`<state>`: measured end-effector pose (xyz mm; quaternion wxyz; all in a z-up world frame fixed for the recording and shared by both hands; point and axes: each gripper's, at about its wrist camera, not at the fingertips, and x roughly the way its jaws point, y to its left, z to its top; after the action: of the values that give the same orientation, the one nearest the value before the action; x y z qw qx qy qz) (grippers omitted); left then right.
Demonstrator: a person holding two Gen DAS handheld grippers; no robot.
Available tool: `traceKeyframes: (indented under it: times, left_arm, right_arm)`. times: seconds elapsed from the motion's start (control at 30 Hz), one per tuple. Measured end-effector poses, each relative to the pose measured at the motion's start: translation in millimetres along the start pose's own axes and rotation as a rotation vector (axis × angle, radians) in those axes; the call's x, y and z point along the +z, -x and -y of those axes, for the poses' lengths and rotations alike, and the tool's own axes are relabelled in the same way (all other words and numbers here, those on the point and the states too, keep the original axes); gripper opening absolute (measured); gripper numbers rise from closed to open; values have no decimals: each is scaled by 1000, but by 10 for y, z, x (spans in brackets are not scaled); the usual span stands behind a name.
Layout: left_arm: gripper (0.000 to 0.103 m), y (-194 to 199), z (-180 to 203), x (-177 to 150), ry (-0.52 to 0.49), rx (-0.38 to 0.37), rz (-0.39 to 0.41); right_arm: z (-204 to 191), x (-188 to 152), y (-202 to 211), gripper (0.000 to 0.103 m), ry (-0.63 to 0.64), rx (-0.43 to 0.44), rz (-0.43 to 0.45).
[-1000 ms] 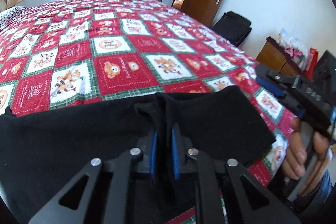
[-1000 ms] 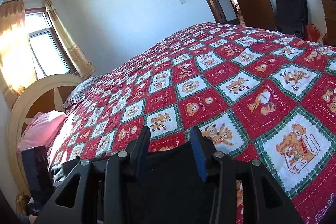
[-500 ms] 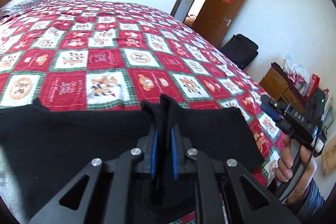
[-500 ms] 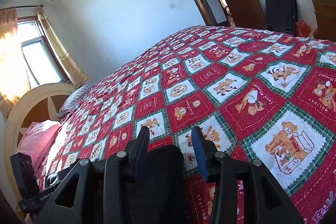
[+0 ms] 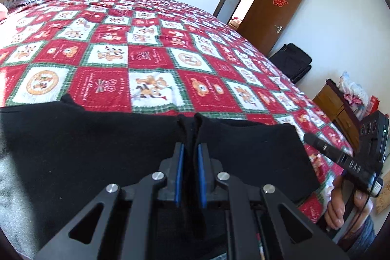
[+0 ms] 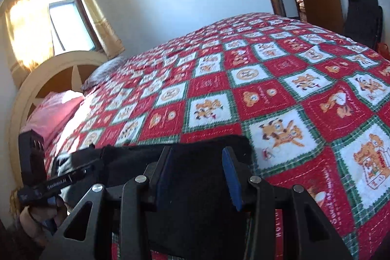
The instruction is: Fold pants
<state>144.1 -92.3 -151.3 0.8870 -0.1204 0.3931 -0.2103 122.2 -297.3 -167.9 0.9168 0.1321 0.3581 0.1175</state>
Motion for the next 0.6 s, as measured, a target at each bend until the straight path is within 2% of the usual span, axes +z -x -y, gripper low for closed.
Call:
traceKeyframes:
  times: [0.07,0.1,0.23,0.37,0.47,0.6]
  left_arm:
    - [16,-6,-18,-15,-7,36,9]
    - [17,-17,-28,-24,-13,50,9]
    - [26,13,-69,-35,-18,75,8]
    - [47,130,-38,-34,-69,121,55]
    - [56,225,-33,-28,-97,142,98]
    - [64,288,-38,-22,-131,175,121]
  right_arm:
    - [-5,-82,-196,44,16,-29,-93]
    - [-8,-121,-248,44,37,-47,-106]
    - [-35,-108,-178,44,67,-61,-75]
    - [-137,-89,-19,44,86,-72,-7]
    - [-384,-92,57,44,135,-28,36]
    - [-876,-192,5,44,265,57,26]
